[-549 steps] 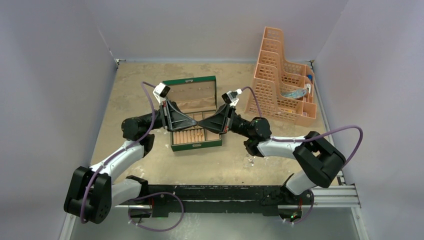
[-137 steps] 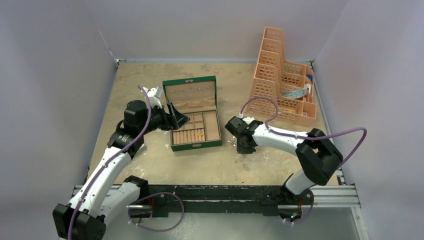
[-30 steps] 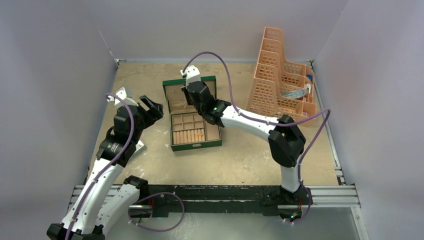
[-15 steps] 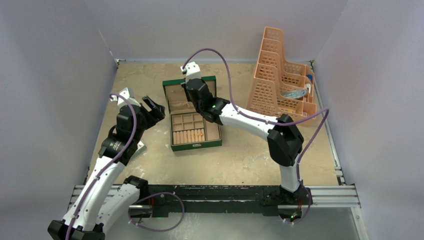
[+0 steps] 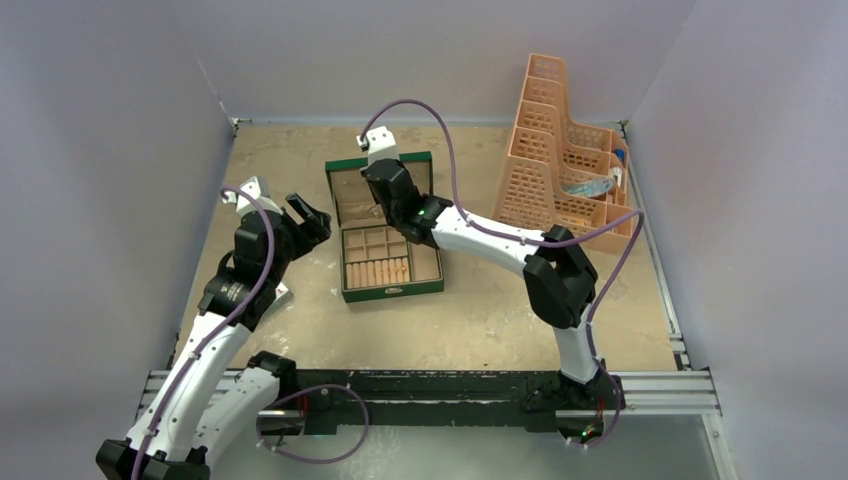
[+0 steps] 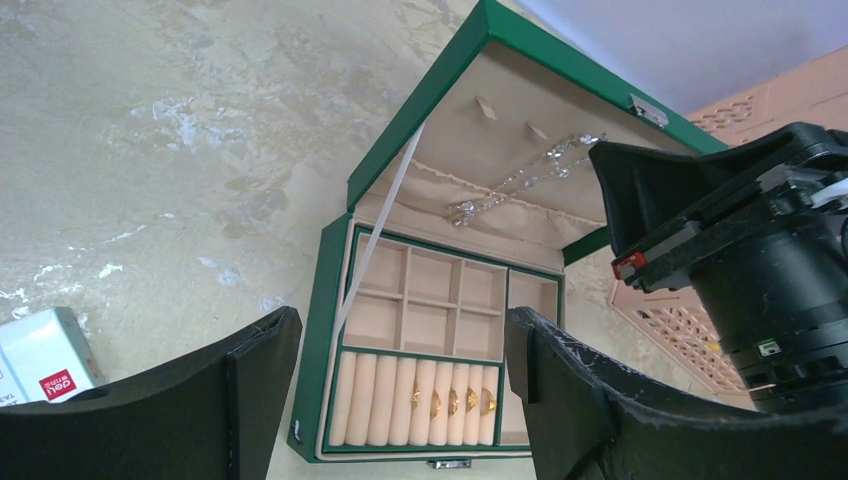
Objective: Organize the mixed jewelry
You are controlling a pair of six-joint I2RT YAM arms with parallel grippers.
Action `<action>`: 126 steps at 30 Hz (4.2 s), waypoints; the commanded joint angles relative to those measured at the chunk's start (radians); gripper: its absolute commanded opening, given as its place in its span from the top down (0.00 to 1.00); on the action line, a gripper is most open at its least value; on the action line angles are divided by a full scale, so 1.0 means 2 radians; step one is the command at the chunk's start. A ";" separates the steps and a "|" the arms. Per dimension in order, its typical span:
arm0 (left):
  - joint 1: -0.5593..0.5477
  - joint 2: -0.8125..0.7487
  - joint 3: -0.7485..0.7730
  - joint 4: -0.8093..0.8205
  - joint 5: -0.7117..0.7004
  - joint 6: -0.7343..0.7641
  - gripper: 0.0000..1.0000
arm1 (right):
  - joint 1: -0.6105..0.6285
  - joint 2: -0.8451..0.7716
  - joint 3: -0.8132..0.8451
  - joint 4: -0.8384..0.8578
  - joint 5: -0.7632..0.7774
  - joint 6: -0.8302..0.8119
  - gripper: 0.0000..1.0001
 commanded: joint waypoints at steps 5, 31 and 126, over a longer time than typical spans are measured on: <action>0.000 -0.004 -0.004 0.016 0.001 0.007 0.25 | -0.012 -0.024 0.012 0.011 0.016 0.000 1.00; 0.000 -0.005 -0.005 0.013 0.001 0.006 0.25 | -0.029 0.008 0.069 -0.038 -0.056 0.000 0.94; -0.090 0.360 0.064 0.311 0.008 0.140 0.53 | -0.080 -0.003 -0.131 0.013 -0.149 0.679 0.91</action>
